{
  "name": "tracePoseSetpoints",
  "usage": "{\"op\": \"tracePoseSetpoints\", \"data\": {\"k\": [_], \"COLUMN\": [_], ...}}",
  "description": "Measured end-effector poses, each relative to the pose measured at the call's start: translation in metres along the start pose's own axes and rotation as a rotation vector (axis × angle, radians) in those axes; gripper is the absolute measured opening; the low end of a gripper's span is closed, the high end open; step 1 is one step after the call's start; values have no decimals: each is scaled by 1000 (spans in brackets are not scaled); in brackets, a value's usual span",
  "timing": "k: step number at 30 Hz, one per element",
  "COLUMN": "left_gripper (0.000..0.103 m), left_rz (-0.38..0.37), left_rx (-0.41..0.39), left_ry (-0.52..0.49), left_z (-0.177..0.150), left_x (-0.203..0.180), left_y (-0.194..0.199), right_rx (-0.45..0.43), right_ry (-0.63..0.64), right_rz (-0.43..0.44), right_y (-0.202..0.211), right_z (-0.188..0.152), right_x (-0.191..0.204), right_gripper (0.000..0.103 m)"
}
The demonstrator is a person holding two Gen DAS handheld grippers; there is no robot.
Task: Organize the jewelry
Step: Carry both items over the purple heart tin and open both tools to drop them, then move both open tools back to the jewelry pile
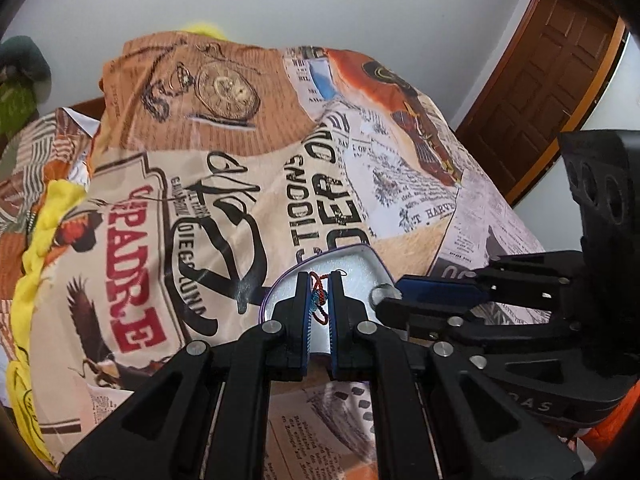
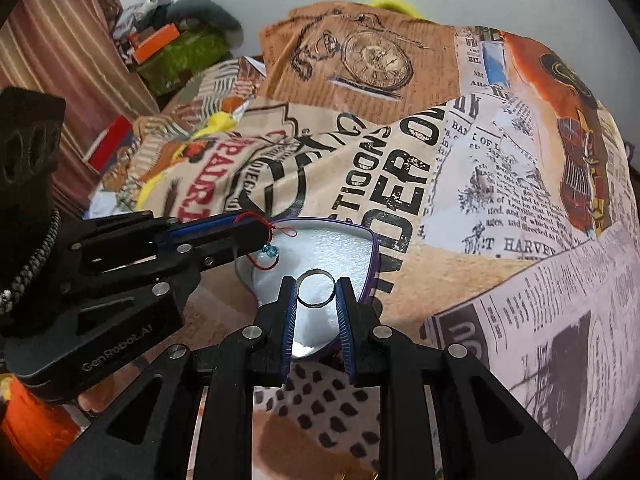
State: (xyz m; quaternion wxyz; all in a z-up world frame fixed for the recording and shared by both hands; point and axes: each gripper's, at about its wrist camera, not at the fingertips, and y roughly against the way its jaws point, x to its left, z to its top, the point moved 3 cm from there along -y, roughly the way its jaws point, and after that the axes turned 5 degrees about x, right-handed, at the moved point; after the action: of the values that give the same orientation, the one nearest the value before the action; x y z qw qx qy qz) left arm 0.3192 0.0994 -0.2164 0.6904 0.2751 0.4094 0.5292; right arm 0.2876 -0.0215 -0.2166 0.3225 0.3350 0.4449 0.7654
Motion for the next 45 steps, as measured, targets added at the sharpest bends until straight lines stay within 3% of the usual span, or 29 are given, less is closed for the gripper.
{"op": "tracePoseSetpoints", "data": {"k": [14, 18, 20, 27, 32, 45], "left_gripper": [6, 10, 10, 11, 22, 25], "left_rz": [38, 69, 95, 138, 138, 98], "left_rx": [35, 7, -8, -45, -67, -44], "left_ry": [-3, 12, 6, -26, -41, -108], "left_z": [-4, -4, -4, -12, -25, -63], "left_x": [3, 5, 4, -10, -26, -81], "left_y": [-2, 14, 23, 54, 74, 81], "right_rx": [64, 74, 57, -25, -85, -166], "right_ry": [55, 44, 28, 26, 27, -11], "right_rz": [-8, -29, -21, -78, -116, -191], "right_y": [-16, -11, -3, 36, 66, 113], "right_z": [2, 2, 2, -4, -15, -64], "right_x": [8, 7, 5, 8, 9, -17], "right_gripper": [18, 26, 31, 31, 31, 31]}}
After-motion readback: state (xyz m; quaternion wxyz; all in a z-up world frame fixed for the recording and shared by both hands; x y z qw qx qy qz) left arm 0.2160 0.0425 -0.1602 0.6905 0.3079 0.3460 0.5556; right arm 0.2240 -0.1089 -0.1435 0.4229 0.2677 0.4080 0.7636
